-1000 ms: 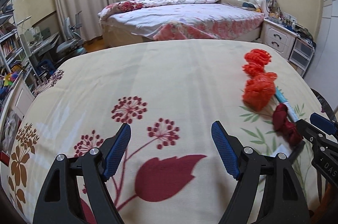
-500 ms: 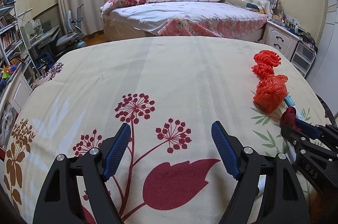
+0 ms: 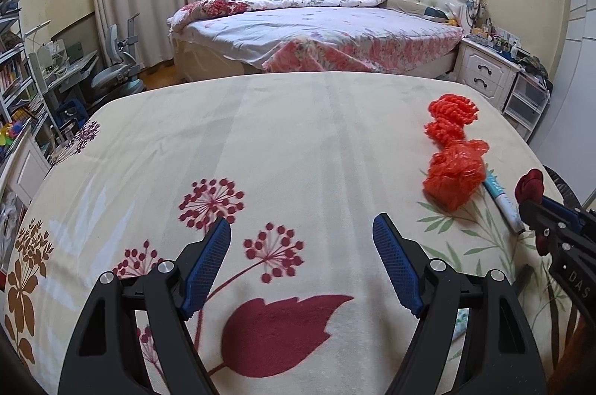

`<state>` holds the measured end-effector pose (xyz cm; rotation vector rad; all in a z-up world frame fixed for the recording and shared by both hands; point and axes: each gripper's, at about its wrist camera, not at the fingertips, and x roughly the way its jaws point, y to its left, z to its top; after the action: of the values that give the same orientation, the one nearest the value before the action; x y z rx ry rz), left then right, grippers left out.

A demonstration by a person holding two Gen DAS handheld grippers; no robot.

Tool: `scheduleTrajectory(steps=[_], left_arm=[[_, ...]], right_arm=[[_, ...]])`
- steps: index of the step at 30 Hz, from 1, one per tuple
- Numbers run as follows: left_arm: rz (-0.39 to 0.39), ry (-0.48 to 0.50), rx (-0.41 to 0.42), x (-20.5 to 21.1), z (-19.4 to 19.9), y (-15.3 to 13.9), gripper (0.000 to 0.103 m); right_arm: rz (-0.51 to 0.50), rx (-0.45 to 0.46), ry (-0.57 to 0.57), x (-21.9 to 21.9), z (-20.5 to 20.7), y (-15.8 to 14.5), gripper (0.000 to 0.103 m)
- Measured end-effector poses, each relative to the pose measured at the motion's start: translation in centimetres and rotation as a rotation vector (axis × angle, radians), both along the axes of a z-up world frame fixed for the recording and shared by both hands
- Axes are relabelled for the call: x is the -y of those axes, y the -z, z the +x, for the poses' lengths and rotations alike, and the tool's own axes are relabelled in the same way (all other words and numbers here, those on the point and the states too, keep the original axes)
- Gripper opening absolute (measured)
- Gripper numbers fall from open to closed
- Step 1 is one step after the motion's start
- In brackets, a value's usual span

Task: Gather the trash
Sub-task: 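Lift the dark red ribbon with right gripper while left gripper grasps the red plastic bag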

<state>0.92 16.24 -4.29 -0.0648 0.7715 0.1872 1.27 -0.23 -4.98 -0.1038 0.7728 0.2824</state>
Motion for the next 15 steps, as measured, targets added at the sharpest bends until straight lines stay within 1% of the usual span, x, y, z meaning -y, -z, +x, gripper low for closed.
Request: scheduleTrajectory(steps=[3, 8, 15], left_arm=[[0.0, 0.027, 0.002, 1.1, 0.4, -0.2, 0.076], [0.005, 0.094, -0.002, 3.3, 1.6, -0.4, 0.076], [-0.005, 0.166, -0.019, 5.9, 3.7, -0.4, 0.076]], right_arm=[[-0.007, 0.006, 0.052, 1.9, 0.7, 0.0, 0.021], [-0.013, -0.02, 0.13, 4.9, 2.4, 1.1, 0.021], [-0.005, -0.049, 0.173, 7.0, 3.7, 2.3, 0.021]])
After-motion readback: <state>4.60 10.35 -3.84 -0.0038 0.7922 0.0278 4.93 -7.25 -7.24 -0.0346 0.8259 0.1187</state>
